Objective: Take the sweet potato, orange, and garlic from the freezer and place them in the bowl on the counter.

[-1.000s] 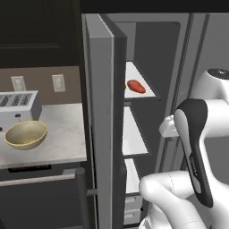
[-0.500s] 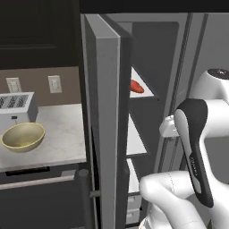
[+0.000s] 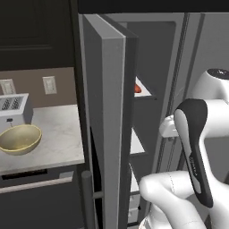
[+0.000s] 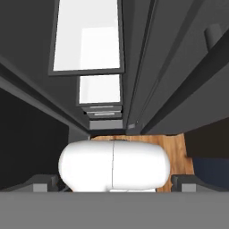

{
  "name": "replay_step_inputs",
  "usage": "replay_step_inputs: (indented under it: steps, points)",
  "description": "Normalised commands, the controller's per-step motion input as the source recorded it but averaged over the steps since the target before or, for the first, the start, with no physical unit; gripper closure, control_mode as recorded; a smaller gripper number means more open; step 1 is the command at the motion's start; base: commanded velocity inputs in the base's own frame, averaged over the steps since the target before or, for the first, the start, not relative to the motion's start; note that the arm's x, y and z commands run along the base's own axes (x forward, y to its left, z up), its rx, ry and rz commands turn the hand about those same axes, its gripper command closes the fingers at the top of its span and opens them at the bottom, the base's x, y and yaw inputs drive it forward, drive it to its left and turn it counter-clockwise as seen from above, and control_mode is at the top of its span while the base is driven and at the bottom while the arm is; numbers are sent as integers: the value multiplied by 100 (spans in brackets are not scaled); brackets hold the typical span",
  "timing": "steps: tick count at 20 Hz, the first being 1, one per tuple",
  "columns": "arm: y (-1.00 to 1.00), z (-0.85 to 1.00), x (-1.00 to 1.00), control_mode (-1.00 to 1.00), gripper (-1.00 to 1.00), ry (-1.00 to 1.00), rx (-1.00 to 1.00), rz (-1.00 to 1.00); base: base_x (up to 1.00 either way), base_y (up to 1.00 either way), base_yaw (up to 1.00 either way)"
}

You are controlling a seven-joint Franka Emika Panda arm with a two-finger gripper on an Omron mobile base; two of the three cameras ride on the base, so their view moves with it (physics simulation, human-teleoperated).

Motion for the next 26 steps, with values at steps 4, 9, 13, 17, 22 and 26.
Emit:
replay_step_inputs:
  steps: [4,9,13,17,22,26]
  points:
    - [0,0,0,100,-100,0,0,0,19,52,-5]
    - [0,0,0,100,-100,0,0,0,22,47,0]
    - [0,0,0,100,-100,0,0,0,28,54,0]
    - [0,0,0,100,-100,0,0,0,25,55,0]
    - [39,5,23,-100,-100,0,0,0,0,0,0]
    - [46,20,20,-100,-100,-4,0,1,0,0,0]
